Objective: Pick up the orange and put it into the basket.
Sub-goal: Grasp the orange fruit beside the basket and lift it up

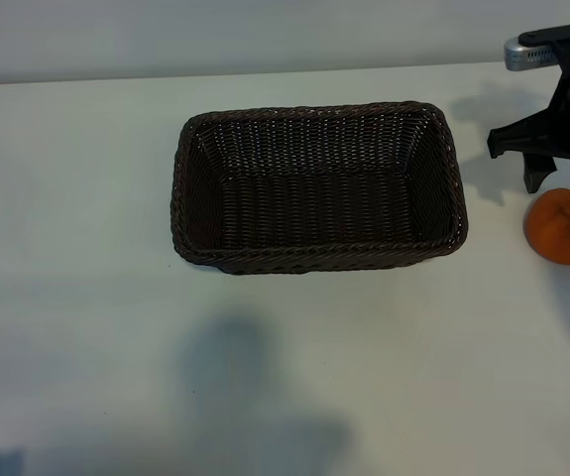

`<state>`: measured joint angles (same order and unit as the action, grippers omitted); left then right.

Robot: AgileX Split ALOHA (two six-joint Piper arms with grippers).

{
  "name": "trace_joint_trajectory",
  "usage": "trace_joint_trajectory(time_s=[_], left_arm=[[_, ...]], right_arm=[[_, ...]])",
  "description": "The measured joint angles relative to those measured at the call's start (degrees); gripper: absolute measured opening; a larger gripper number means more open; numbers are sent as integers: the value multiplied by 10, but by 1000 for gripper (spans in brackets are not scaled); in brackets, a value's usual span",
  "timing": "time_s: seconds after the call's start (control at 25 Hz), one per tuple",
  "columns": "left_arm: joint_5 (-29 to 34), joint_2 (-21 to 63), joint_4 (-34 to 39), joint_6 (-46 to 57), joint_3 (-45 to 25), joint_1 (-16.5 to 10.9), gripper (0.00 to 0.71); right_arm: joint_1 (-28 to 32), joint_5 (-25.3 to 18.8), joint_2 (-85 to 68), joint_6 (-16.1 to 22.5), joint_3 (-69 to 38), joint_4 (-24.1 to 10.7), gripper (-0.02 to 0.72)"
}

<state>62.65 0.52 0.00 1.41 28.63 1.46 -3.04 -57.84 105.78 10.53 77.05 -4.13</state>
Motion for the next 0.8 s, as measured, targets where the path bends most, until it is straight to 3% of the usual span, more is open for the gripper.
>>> trace_joint_trajectory(time_s=[0.4, 0.8], left_arm=[[0, 0, 0, 0, 0, 0, 448], [0, 0, 0, 0, 0, 0, 448]], right_arm=[[46, 8, 29, 6, -9, 2, 538], [50, 78, 29, 6, -40, 11, 538]])
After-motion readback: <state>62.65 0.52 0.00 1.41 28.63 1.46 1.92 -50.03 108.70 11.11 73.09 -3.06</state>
